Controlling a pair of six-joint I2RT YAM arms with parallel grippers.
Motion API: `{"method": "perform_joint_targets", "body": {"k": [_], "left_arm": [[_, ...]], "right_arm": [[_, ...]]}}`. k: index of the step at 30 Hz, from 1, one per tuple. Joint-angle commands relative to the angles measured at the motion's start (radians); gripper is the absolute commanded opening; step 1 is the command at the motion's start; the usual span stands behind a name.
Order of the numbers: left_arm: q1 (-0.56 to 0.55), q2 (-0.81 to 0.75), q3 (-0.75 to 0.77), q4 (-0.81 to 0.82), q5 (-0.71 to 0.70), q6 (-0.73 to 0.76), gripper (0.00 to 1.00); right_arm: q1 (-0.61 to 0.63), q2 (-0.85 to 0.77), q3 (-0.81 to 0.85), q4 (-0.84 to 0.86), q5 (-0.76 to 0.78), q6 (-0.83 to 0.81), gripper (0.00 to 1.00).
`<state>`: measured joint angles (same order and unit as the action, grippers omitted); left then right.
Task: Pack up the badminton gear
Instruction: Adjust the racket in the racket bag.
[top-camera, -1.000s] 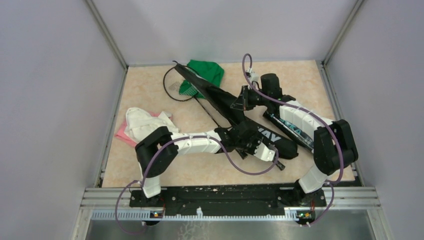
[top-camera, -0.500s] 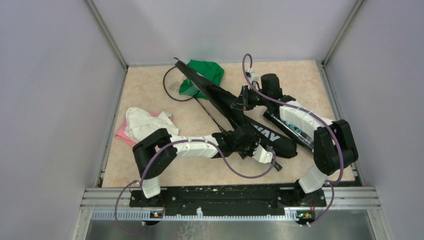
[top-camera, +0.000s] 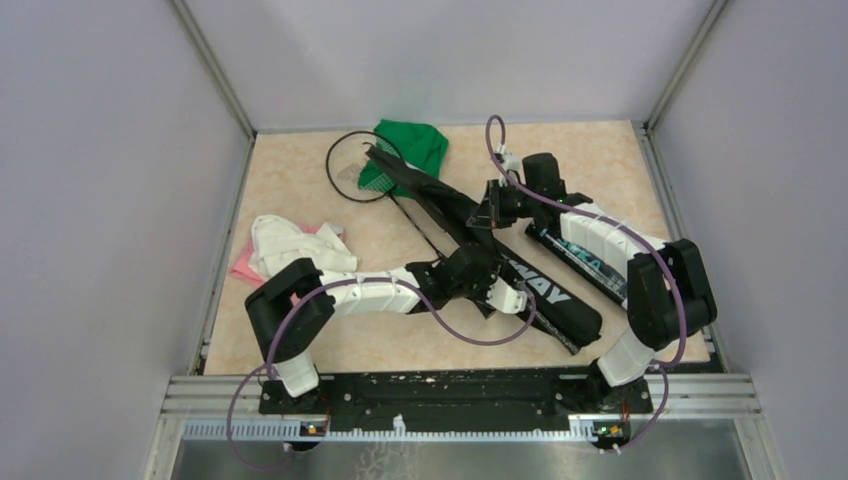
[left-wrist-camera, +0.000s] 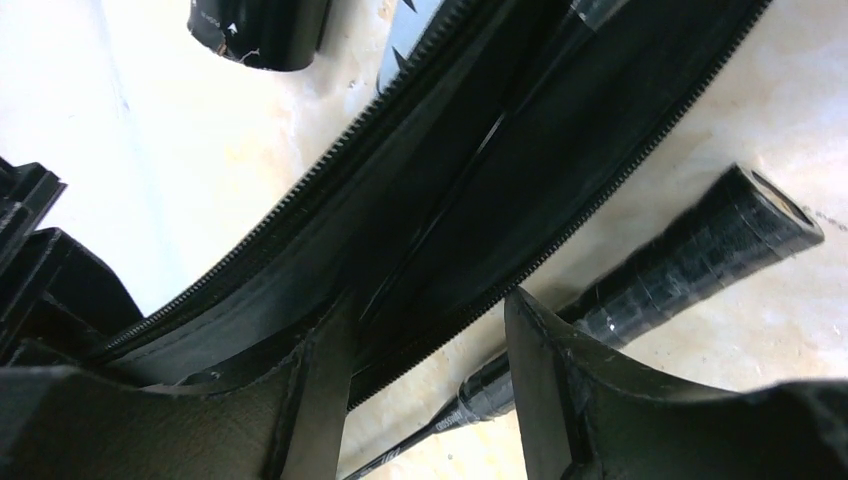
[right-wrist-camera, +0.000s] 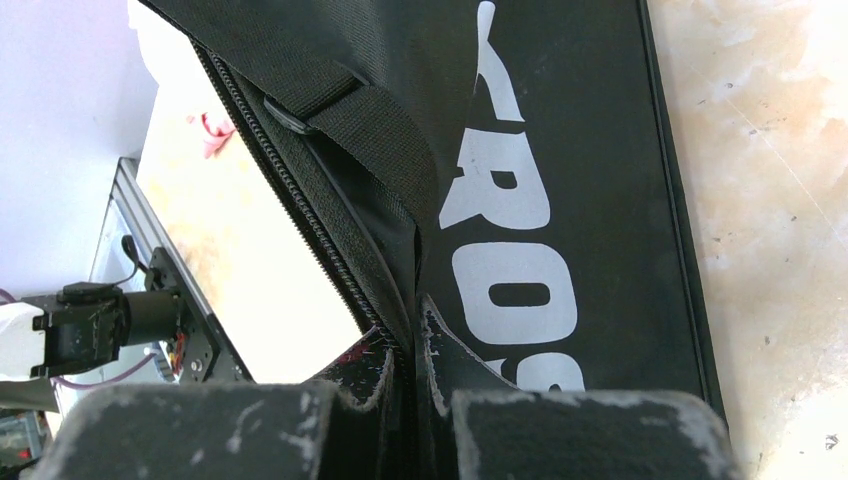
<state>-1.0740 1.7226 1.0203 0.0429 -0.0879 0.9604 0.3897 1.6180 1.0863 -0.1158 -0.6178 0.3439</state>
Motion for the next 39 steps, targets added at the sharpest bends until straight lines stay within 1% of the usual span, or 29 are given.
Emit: {"method": "perform_joint_targets", "body": {"k": [1,6,8,11,14,16,17,18,20,25,28,39], "left_arm": [[-0.001,-0.047,-0.01,-0.038,0.016,0.061,0.61],[0.0,-0.022,0.016,-0.141,0.081,0.085,0.49],[-0.001,-0.001,0.034,-0.172,0.131,0.09,0.44],[0.0,0.029,0.065,-0.199,0.139,0.087,0.34],[0.0,0.029,0.076,-0.192,0.131,0.084,0.23],[-0.001,0.014,0.078,-0.195,0.131,0.08,0.12],[-0.001,0.004,0.081,-0.203,0.138,0.08,0.03],[-0.001,-0.007,0.088,-0.223,0.149,0.079,0.0],[0.002,-0.034,0.104,-0.275,0.188,0.08,0.0],[0.017,-0.122,0.158,-0.451,0.34,0.091,0.0],[0.021,-0.153,0.191,-0.531,0.377,0.095,0.0],[0.053,-0.265,0.219,-0.618,0.429,0.098,0.0]], "right_arm": [[-0.005,-0.019,0.006,0.022,-0.021,0.005,0.0],[-0.006,-0.021,0.006,0.024,-0.019,0.005,0.0],[-0.005,-0.022,0.005,0.022,-0.019,0.003,0.0],[-0.005,-0.027,0.004,0.022,-0.018,0.001,0.0],[-0.005,-0.037,0.003,0.017,-0.015,-0.001,0.0],[-0.005,-0.044,0.003,0.016,-0.012,-0.005,0.0],[-0.005,-0.047,0.005,0.013,-0.009,-0.007,0.0],[-0.005,-0.051,0.008,0.01,-0.005,-0.011,0.0],[-0.005,-0.056,0.015,-0.003,0.008,-0.023,0.0],[-0.005,-0.066,0.045,-0.041,0.042,-0.069,0.0],[-0.005,-0.077,0.063,-0.066,0.06,-0.103,0.0],[-0.005,-0.088,0.103,-0.154,0.123,-0.251,0.0]]}}
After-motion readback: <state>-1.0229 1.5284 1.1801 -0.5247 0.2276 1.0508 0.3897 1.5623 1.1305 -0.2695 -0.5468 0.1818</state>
